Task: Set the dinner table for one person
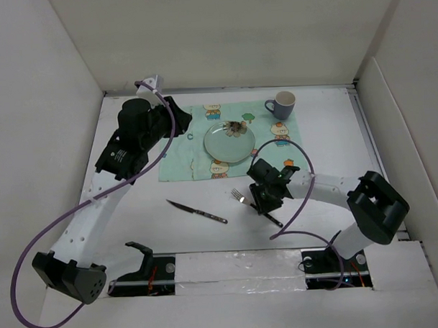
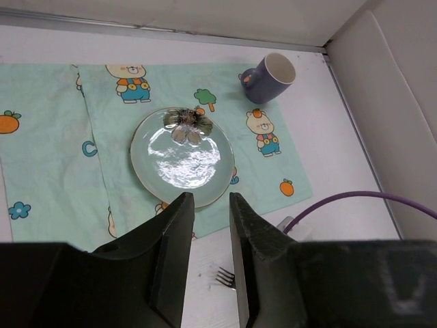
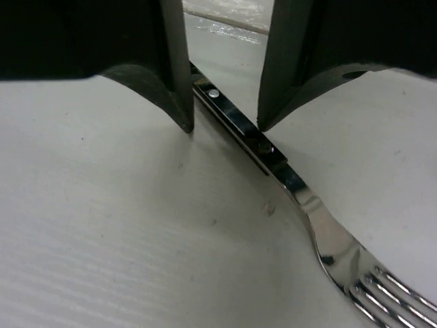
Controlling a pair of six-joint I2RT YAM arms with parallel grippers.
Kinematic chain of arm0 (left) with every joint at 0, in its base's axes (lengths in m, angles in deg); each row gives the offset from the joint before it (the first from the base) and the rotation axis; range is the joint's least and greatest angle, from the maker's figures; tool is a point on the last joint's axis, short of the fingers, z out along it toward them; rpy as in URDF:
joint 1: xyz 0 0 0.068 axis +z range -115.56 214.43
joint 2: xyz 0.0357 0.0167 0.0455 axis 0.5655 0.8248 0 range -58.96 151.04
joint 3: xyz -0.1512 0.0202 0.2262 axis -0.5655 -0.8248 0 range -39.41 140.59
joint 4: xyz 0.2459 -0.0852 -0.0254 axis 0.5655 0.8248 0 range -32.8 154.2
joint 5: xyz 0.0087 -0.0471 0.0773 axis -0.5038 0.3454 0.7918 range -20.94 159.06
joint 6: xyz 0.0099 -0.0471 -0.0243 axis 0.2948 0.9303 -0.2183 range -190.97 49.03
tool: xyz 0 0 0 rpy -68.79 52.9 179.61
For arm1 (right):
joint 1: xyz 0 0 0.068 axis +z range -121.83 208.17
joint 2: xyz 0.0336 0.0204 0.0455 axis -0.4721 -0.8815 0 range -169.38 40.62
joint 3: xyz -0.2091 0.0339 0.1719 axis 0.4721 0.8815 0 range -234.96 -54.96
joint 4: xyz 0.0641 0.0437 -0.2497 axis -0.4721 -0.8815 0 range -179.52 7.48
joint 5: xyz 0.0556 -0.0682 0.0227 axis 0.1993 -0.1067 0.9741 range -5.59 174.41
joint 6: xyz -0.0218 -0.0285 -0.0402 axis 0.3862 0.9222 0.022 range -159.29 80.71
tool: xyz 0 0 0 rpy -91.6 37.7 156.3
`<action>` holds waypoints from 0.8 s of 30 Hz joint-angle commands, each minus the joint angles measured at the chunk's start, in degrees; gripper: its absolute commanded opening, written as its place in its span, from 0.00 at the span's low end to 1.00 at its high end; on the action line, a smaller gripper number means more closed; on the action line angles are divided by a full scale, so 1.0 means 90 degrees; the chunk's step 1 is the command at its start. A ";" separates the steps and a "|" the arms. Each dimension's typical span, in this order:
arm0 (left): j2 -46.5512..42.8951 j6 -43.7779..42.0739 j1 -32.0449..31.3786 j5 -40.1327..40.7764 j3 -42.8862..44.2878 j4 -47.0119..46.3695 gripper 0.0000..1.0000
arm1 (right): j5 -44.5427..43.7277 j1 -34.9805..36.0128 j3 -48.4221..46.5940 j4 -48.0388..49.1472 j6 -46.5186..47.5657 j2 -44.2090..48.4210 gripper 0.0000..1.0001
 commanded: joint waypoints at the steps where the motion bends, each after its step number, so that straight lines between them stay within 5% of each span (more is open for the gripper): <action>1: -0.0287 -0.0096 -0.0015 0.0064 -0.0046 -0.0239 0.25 | -0.0188 0.0262 -0.0200 0.0070 -0.0010 -0.0408 0.41; 3: -0.0336 -0.0115 -0.0015 0.0112 -0.0036 -0.0219 0.25 | -0.0168 0.0321 -0.0229 0.0002 -0.0030 -0.0399 0.24; 9: -0.0463 -0.0173 -0.0015 0.0288 -0.0026 -0.0092 0.25 | 0.0006 0.0701 -0.0512 -0.0671 0.0145 0.0469 0.00; 14: -0.0571 -0.0242 -0.0015 0.0522 0.0022 -0.0014 0.27 | 0.0096 0.0887 -0.1797 -0.1823 0.0273 0.1250 0.00; 17: -0.0561 -0.0262 -0.0015 0.0552 0.0100 0.0035 0.27 | 0.0105 0.0675 -0.2705 -0.1377 0.0263 0.1175 0.00; 24: -0.0678 -0.0272 -0.0015 0.0396 0.0296 0.0259 0.28 | 0.0194 0.0390 -0.6305 -0.1210 0.0439 -0.1734 0.00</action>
